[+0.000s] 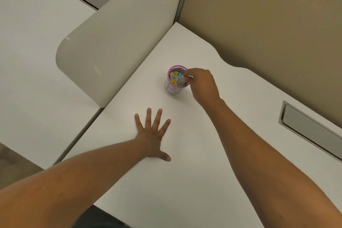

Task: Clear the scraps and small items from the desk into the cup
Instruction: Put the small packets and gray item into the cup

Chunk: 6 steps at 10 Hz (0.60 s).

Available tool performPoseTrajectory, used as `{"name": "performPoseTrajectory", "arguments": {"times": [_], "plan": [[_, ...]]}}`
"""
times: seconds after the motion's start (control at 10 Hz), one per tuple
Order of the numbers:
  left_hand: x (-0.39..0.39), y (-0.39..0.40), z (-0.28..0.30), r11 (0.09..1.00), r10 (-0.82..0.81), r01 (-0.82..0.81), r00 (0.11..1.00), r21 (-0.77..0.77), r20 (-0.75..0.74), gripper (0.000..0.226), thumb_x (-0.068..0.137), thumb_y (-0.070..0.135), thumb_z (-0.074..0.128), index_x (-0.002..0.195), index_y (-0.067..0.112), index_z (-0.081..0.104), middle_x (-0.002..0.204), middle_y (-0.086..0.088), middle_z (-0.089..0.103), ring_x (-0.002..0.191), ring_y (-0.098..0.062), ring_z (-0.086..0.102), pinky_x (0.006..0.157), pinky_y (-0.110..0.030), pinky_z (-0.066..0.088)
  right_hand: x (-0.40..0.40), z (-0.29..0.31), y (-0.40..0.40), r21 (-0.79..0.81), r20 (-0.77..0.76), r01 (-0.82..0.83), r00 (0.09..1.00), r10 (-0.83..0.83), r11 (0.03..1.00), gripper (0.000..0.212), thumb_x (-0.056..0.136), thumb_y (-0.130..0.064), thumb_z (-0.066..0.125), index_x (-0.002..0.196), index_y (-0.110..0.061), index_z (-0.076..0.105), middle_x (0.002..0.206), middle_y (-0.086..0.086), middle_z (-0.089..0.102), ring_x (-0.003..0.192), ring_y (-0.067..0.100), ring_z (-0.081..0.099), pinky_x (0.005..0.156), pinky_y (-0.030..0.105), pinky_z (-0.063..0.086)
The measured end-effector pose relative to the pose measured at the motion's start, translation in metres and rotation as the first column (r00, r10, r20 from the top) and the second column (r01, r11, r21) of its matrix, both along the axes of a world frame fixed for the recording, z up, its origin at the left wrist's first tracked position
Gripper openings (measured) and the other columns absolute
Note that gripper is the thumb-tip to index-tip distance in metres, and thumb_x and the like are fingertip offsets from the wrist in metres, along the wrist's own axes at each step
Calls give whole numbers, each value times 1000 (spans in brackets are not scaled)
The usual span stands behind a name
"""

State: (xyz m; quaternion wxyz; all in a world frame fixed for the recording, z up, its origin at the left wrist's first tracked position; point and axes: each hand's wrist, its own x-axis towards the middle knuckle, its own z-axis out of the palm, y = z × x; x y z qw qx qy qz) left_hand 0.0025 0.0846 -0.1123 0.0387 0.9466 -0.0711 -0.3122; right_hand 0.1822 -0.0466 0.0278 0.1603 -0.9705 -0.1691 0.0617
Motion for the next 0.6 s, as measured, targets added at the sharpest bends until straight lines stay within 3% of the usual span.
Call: {"name": "performPoseTrajectory", "arguments": {"times": [0.2,0.3,0.4,0.5,0.6], "plan": [[-2,-1,20,999,-23,23,1000,41,4,147,51,106,39,157,31,-29,160,-18,-45,142,-57,-41,105,-84,-18,-47,32,-51,-37,174,52,984,-45,998,33,100,-29,60,130,-18,65,130,1,68,124,23,57,104,37,45],[3,-10,45,992,-57,52,997,111,47,137,62,104,36,163,27,-14,170,-18,-23,154,-48,-27,112,-80,-14,-62,54,-84,-111,282,40,959,-7,993,36,98,-26,61,132,-14,62,130,5,67,123,28,58,107,42,43],[19,-28,88,992,-70,45,973,116,222,120,76,97,28,165,22,3,174,-13,0,160,-42,-12,117,-77,-8,-70,84,-114,-173,402,75,915,1,982,39,96,-25,62,133,-12,59,132,10,63,125,33,55,108,47,42],[45,-51,145,991,-131,97,854,93,503,98,91,83,28,161,15,25,167,-17,27,159,-41,12,122,-69,14,-80,118,-145,-209,511,142,859,-16,968,44,95,-27,61,136,-15,53,138,9,56,132,33,48,112,50,37],[69,-74,215,988,-127,147,640,42,758,85,95,74,31,155,14,37,158,-15,43,153,-37,31,117,-61,30,-90,156,-173,-176,602,225,795,-76,958,50,94,-28,60,141,-16,48,147,10,48,141,34,39,116,54,32]]}}
